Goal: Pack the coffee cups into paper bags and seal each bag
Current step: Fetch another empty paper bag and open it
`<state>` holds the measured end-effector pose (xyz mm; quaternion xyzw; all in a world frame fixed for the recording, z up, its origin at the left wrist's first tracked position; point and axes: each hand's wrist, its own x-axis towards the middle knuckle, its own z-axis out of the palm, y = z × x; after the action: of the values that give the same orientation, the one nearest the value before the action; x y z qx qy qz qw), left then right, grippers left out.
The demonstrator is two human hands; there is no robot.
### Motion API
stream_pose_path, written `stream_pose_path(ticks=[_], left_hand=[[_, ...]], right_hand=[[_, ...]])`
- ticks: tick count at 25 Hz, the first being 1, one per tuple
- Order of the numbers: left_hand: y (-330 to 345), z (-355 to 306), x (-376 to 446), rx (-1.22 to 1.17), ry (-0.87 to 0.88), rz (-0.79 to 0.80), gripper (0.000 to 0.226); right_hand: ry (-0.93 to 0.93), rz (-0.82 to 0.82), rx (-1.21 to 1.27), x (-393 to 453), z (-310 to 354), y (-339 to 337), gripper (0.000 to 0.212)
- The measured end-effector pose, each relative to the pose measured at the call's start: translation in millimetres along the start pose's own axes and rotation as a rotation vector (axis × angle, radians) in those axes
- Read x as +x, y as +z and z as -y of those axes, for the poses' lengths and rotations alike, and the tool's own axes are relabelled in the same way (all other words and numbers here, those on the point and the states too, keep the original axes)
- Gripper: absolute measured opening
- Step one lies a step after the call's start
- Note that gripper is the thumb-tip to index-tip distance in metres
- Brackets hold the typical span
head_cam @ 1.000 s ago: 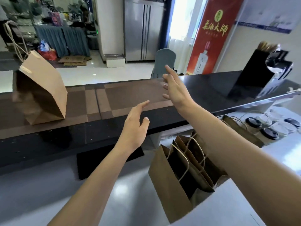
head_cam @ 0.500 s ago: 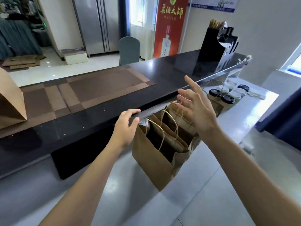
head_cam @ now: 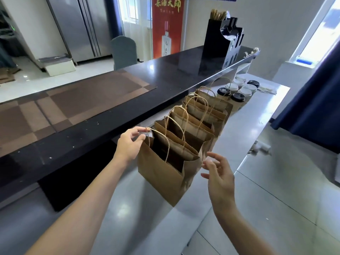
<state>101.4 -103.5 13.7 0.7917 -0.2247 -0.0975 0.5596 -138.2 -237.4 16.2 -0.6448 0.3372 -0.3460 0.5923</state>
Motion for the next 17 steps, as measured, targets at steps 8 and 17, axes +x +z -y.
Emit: stream_pose_path(ticks=[8,17], left_hand=[[-2,17,8,-0.068,-0.066,0.068,0.042],[1,13,5,-0.094,-0.057,0.118,0.045]], right_hand=[[0.252,0.05,0.02,-11,-25,20,0.035],[0.264,0.081,-0.031,-11,-24,31,0.064]])
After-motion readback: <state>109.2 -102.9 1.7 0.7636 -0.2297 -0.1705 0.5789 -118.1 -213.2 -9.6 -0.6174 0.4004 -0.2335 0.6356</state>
